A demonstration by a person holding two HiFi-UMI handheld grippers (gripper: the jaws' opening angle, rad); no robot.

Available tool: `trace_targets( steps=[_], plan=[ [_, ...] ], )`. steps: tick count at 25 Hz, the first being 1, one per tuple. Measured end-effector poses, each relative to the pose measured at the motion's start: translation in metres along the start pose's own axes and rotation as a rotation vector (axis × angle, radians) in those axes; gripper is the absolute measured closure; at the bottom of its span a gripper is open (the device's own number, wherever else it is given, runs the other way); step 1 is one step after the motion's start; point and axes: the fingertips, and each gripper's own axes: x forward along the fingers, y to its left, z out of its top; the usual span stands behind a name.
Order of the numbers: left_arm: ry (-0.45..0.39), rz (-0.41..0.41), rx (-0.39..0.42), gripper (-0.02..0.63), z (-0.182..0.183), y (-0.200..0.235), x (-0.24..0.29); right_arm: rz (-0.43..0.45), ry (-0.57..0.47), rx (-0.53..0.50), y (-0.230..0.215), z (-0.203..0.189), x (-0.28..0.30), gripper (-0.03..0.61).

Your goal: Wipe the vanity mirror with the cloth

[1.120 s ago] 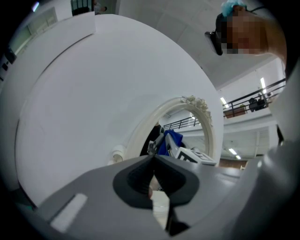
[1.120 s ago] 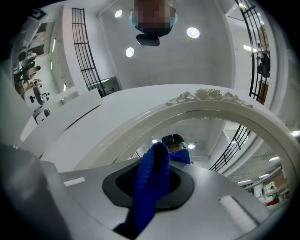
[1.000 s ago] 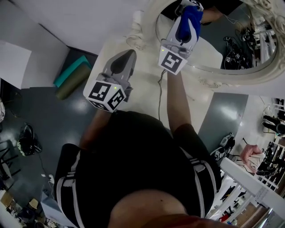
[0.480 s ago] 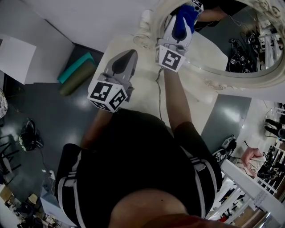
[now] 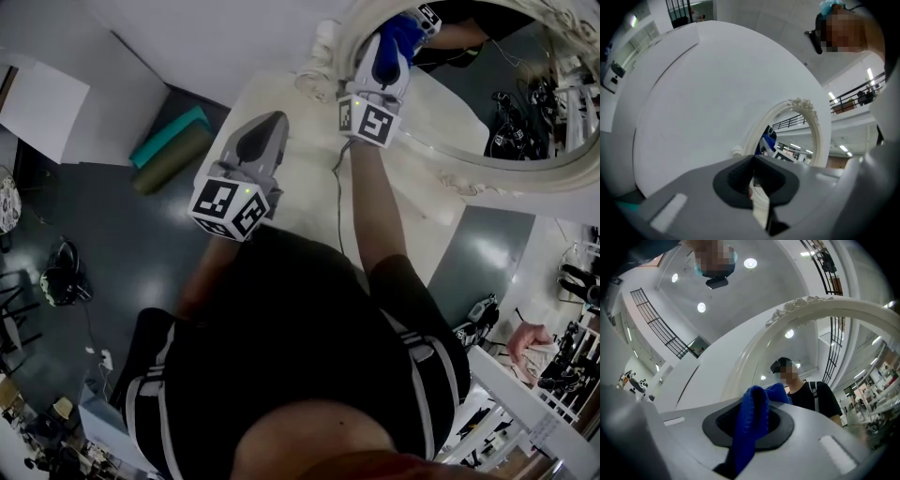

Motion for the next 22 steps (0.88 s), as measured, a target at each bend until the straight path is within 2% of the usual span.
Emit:
trace_targets(
  steps=[6,9,15,22],
  plan=[
    [-0.004,-0.012,0.003,0.603,-0.003,-0.013,-0.008,0.069,0.018,0.095,-0.002,0.0,-0.004,0.537],
    [-0.005,-0.027,0.007,0.603,-0.003,-0.024,-0.012,0.074,-0.001,0.09,-0.006,0.015,-0.012,0.537],
    [0.003,-0.072,0.007,0.603,-0.008,-0.04,-0.014,0.044,-0.1,0.087,-0.017,0.074,-0.043,0.537],
    [0.052,-0.21,0.009,0.603,-0.025,-0.087,0.008,-0.079,-0.15,0.061,-0.076,0.122,-0.103,0.537]
  ],
)
